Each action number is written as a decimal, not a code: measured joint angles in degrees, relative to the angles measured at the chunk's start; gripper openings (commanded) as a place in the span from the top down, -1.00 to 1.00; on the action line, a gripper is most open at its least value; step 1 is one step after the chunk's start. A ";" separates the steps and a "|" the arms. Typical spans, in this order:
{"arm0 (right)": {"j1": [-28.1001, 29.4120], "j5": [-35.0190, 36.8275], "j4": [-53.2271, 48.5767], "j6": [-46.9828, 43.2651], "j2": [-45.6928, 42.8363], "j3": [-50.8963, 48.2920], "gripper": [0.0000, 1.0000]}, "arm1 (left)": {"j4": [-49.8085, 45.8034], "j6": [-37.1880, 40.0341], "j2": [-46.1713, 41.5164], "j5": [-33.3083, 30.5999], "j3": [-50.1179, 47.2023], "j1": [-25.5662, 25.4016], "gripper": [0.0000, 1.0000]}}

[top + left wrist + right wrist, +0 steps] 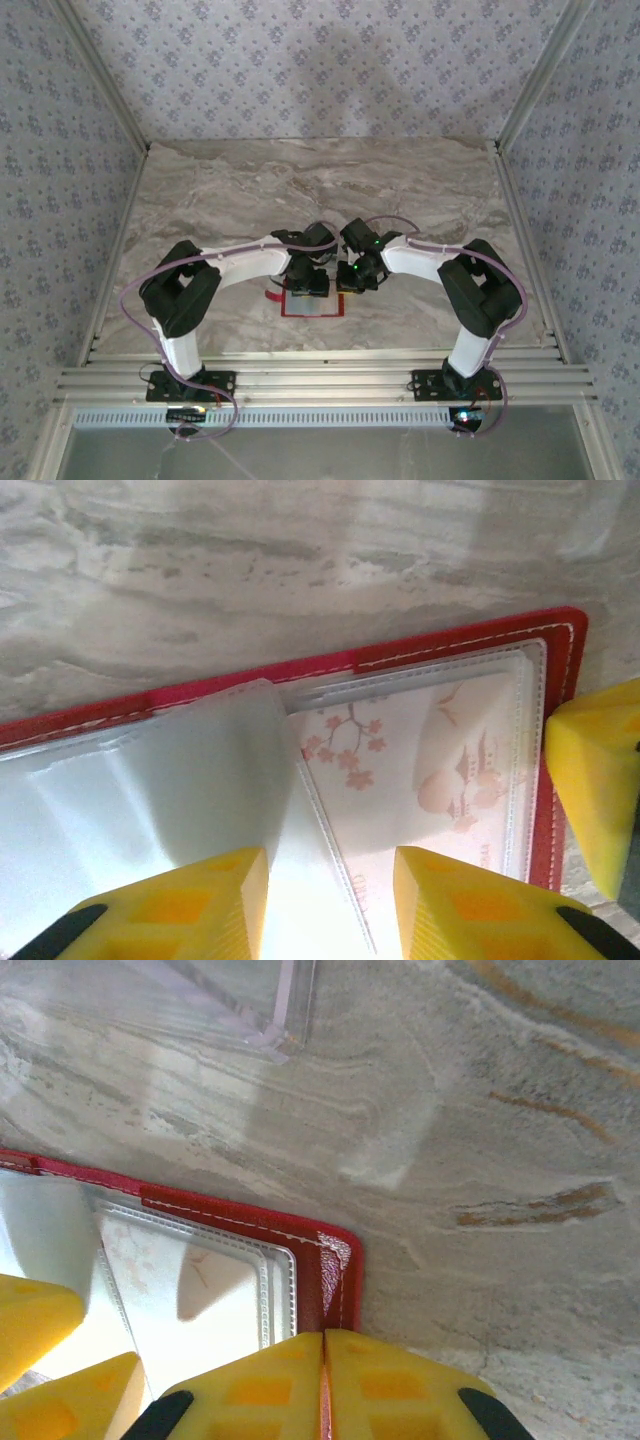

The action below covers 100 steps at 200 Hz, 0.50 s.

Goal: Take the credit cards out of the card holder

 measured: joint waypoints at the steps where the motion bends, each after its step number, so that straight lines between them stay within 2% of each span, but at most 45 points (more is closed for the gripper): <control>1: 0.00 0.00 -0.02 -0.02 0.00 0.00 0.78 | -0.09 0.04 0.02 -0.15 0.07 -0.04 0.18; 48: -0.09 0.00 0.00 -0.02 0.00 0.00 0.77 | -6.62 0.85 1.38 -7.74 3.98 -1.81 0.11; 100: -0.13 -0.02 0.00 -0.02 0.00 0.00 0.77 | -11.74 1.31 1.40 -13.40 4.63 -2.10 0.12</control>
